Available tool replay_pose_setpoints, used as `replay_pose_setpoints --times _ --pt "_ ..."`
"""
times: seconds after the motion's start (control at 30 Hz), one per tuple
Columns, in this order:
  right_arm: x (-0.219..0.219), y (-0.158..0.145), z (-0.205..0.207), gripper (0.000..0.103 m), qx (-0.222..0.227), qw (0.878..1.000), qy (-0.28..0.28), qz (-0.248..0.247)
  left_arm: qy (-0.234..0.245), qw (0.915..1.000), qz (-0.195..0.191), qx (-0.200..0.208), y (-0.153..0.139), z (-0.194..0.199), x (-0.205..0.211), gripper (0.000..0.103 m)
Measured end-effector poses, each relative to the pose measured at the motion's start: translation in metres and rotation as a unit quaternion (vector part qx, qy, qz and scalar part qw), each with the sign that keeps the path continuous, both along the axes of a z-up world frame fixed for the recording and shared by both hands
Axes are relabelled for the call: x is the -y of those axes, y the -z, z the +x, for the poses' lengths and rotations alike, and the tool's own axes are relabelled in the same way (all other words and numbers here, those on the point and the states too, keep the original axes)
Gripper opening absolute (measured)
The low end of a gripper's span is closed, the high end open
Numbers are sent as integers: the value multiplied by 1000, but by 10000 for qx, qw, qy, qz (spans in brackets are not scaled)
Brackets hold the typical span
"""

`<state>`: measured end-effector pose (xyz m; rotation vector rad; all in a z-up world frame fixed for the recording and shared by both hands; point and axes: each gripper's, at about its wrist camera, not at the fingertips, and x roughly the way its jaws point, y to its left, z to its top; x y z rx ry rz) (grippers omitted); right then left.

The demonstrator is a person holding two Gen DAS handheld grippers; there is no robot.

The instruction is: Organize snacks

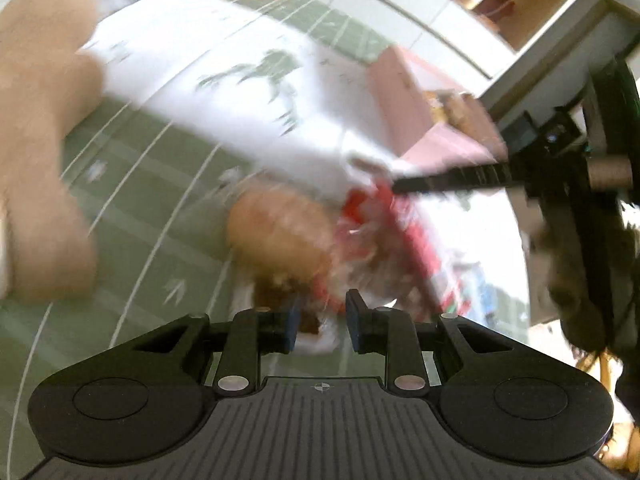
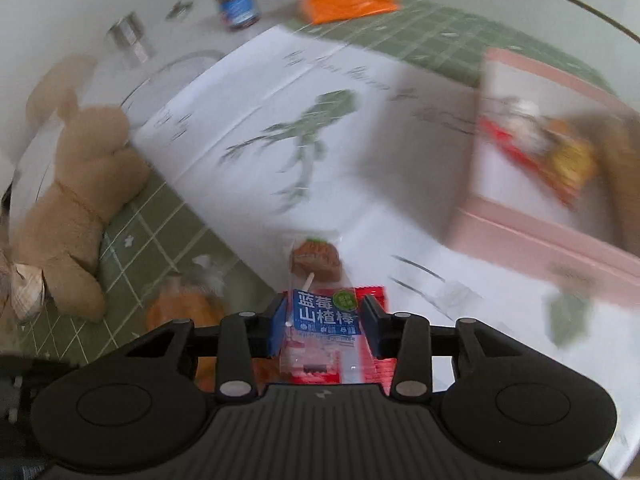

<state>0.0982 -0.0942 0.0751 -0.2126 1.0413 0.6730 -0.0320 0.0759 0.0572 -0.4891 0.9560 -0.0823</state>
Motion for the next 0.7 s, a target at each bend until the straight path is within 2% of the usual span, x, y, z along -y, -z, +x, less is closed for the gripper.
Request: replay_pose_setpoints --times 0.13,0.23,0.33,0.43,0.7 --pt "47 -5 -7 39 247 9984 505 -107 198 9991 -67 377 -17 29 8 28" --pt "79 -1 -8 40 116 9965 831 -10 215 9992 -60 325 -18 46 16 28" --pt "100 2 -19 47 139 9952 966 25 366 9991 150 168 -11 53 28 28" --pt "105 6 -32 61 170 9955 934 -15 409 9988 249 -49 2 55 32 28" --pt "89 10 -62 72 246 9962 837 26 877 9939 637 -204 2 28 34 28"
